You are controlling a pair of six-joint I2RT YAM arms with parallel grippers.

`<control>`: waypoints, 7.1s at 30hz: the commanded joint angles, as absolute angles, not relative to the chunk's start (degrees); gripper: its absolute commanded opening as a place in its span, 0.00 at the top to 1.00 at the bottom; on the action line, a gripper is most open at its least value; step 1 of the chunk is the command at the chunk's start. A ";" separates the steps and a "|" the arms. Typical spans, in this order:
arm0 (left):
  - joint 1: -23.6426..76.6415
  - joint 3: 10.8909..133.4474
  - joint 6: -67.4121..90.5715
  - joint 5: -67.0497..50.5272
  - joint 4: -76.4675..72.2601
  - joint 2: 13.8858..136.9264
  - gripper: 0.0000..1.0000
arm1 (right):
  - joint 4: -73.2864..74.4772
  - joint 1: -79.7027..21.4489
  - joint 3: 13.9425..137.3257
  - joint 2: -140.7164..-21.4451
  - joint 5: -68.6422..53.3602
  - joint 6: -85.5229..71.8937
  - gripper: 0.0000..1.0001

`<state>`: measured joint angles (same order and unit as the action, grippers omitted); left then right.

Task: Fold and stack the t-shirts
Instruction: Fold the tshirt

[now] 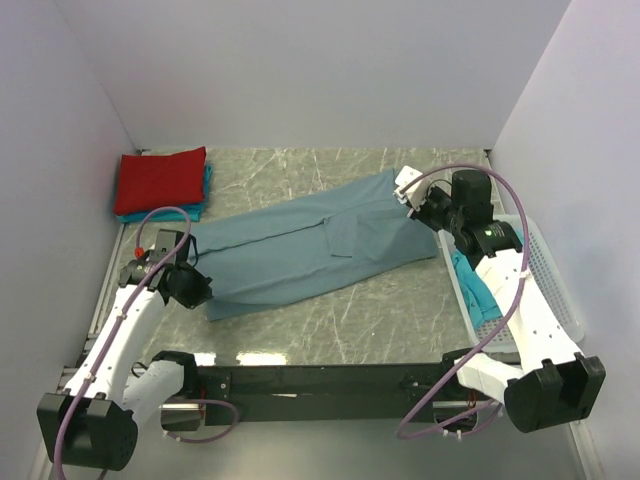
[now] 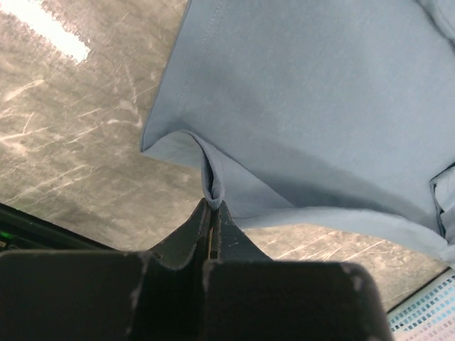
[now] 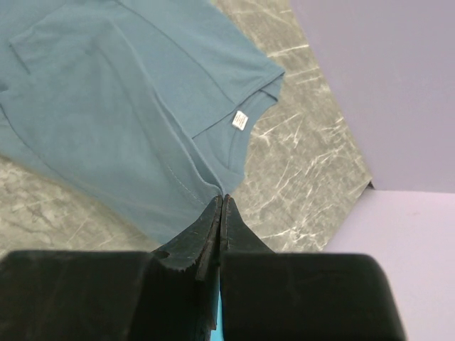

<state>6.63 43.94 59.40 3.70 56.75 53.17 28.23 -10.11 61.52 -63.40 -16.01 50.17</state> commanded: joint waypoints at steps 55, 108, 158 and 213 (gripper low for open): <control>-4.48 46.23 54.84 0.62 44.12 67.67 0.99 | 23.47 -10.11 88.59 -89.56 -19.16 45.97 1.00; -7.56 47.99 47.29 2.02 45.44 71.21 0.40 | 21.72 -16.35 108.82 -119.89 -0.11 40.35 0.44; -6.33 38.14 28.30 -20.92 20.92 40.52 0.10 | 40.25 -29.79 129.11 -142.38 4.83 8.61 0.52; -6.24 38.14 28.30 -20.57 21.01 40.96 0.10 | 38.67 -32.96 128.50 -140.01 12.66 11.78 0.69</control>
